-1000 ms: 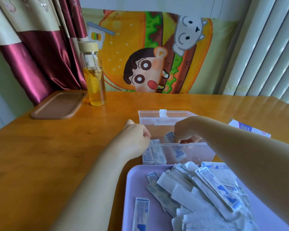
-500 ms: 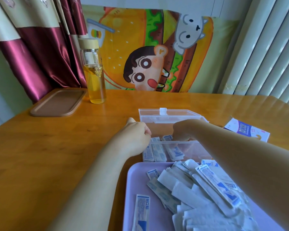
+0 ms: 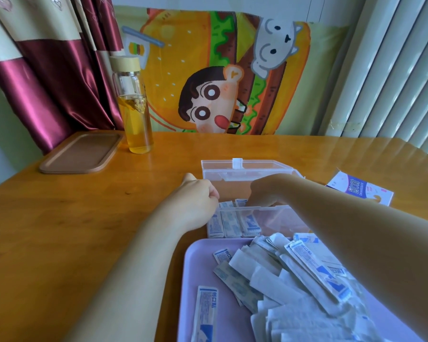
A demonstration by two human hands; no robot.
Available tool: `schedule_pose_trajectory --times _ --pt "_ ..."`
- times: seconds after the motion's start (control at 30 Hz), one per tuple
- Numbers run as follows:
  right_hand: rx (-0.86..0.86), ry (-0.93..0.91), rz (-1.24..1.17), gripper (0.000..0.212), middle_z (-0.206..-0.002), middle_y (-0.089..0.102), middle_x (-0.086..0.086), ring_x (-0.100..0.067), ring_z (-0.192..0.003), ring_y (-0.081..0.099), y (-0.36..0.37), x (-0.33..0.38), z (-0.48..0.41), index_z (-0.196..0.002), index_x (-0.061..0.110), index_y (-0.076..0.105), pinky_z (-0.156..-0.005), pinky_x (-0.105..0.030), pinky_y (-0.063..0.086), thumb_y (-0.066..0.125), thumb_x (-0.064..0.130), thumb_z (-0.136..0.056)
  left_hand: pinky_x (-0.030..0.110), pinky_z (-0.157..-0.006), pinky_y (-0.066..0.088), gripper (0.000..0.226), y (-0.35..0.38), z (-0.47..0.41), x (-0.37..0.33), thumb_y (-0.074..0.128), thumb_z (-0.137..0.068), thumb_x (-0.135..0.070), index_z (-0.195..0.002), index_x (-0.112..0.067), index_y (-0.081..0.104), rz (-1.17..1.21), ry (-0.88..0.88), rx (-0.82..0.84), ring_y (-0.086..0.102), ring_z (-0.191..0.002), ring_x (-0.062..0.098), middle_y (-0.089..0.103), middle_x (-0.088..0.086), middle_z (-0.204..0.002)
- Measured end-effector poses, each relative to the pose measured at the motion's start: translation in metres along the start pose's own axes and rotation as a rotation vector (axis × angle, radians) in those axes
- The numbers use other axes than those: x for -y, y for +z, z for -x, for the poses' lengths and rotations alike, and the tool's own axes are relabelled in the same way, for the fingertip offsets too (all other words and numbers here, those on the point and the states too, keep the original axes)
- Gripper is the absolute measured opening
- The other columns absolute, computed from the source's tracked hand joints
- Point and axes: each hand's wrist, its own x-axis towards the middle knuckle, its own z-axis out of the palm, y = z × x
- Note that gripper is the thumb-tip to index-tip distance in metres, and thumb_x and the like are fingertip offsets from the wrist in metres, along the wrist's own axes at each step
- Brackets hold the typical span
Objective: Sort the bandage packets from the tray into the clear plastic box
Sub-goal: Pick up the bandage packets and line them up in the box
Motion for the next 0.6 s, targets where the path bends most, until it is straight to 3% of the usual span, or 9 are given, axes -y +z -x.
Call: schedule_pose_trajectory --times 0.17,0.3,0.43,0.53,0.6 --pt "-0.009 0.003 -0.025 0.045 -0.123 0.058 -0.006 -0.024 -0.112 0.055 -0.001 -0.003 0.003 -0.123 0.006 0.056 -0.093 -0.027 0.044 0.058 0.036 -0.09 0.025 -0.08 0.038 0.023 0.001 -0.002 0.002 0.036 -0.098 -0.022 -0.107 -0.025 0.057 -0.005 0.004 -0.001 0.047 -0.096 0.016 0.033 -0.002 -0.115" --pt "-0.096 0.002 -0.081 0.03 -0.087 0.064 -0.001 -0.022 -0.085 0.062 -0.005 -0.012 0.008 -0.093 0.008 0.062 -0.072 -0.026 0.051 0.058 0.037 -0.089 0.026 -0.078 0.039 0.02 0.002 -0.004 0.005 0.037 -0.098 -0.022 -0.103 -0.027 0.056 0.005 0.005 -0.02 0.048 -0.093 0.015 0.034 -0.003 -0.115" --pt "-0.398 -0.07 -0.086 0.036 -0.096 0.07 -0.007 -0.023 -0.088 0.065 -0.002 -0.026 0.025 -0.099 0.01 0.069 -0.081 -0.035 0.054 0.052 0.041 -0.09 0.024 -0.075 0.036 0.02 0.004 -0.002 0.005 0.037 -0.098 -0.022 -0.105 -0.027 0.056 0.025 0.013 -0.099 0.046 -0.086 0.011 0.033 -0.005 -0.114" --pt "-0.604 -0.159 -0.247 0.024 -0.09 0.066 0.007 -0.016 -0.083 0.063 0.013 -0.04 0.049 -0.098 0.024 0.065 -0.075 -0.036 0.055 0.053 0.043 -0.09 0.025 -0.08 0.036 0.021 0.009 0.001 0.003 0.037 -0.1 -0.026 -0.105 -0.026 0.057 0.039 0.036 -0.199 0.045 -0.091 0.011 0.033 -0.008 -0.113" --pt "-0.713 -0.25 -0.272 0.022 -0.095 0.064 0.01 -0.013 -0.089 0.061 0.024 -0.05 0.061 -0.104 0.025 0.064 -0.081 -0.037 0.052 0.054 0.04 -0.09 0.024 -0.082 0.034 0.021 0.013 0.003 0.002 0.037 -0.1 -0.026 -0.104 -0.025 0.058 0.058 0.056 -0.251 0.043 -0.092 0.009 0.034 -0.009 -0.114"
